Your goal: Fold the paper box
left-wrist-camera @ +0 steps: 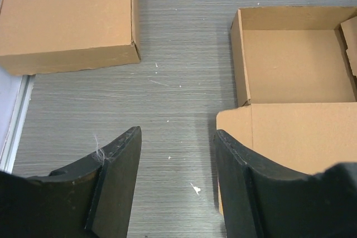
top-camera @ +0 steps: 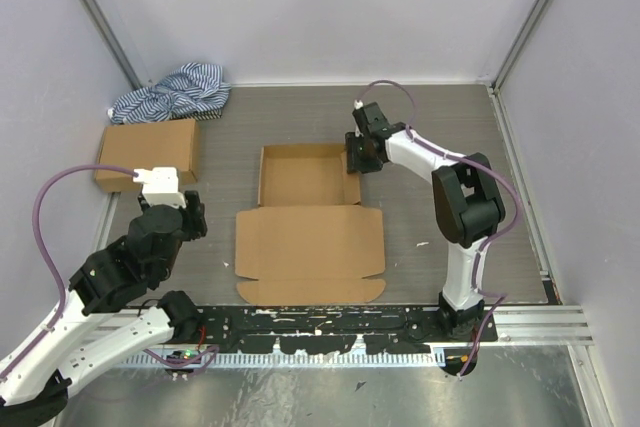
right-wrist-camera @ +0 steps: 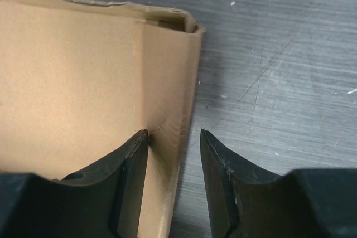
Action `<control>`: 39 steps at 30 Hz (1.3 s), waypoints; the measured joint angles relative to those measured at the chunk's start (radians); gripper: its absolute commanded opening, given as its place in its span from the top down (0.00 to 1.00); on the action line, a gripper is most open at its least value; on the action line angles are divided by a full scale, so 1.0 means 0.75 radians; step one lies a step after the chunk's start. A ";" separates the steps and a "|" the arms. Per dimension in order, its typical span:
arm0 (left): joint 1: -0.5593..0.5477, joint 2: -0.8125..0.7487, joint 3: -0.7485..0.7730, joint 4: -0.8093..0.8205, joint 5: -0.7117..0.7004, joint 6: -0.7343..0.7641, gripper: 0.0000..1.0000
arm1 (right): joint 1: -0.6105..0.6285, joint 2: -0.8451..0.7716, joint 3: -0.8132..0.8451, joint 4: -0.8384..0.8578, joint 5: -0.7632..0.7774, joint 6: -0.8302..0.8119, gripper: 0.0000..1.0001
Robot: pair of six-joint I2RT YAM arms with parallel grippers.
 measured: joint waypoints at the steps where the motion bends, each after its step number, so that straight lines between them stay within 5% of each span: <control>1: 0.000 0.000 0.000 0.001 0.004 0.000 0.39 | 0.007 0.001 0.000 -0.014 0.010 -0.008 0.54; 10: 0.003 0.009 -0.001 0.000 0.034 0.004 0.39 | 0.087 0.032 0.012 -0.115 0.158 -0.063 0.86; 19: 0.006 0.012 -0.008 0.001 0.048 0.013 0.39 | 0.164 0.048 0.028 -0.214 0.467 -0.064 0.99; 25: 0.008 0.016 -0.015 0.000 0.058 0.025 0.39 | 0.198 0.061 0.028 -0.230 0.592 -0.051 0.98; 29: 0.009 0.019 -0.015 0.000 0.060 0.026 0.39 | 0.202 0.068 0.028 -0.239 0.628 -0.049 0.66; 34: 0.011 0.018 -0.015 0.000 0.062 0.030 0.39 | 0.200 0.092 0.025 -0.249 0.644 -0.054 0.59; 37: 0.011 0.015 -0.015 0.000 0.062 0.030 0.39 | 0.198 0.100 0.024 -0.255 0.642 -0.058 0.91; 39: 0.012 0.014 -0.015 0.000 0.062 0.031 0.39 | 0.198 0.101 0.019 -0.247 0.630 -0.055 0.99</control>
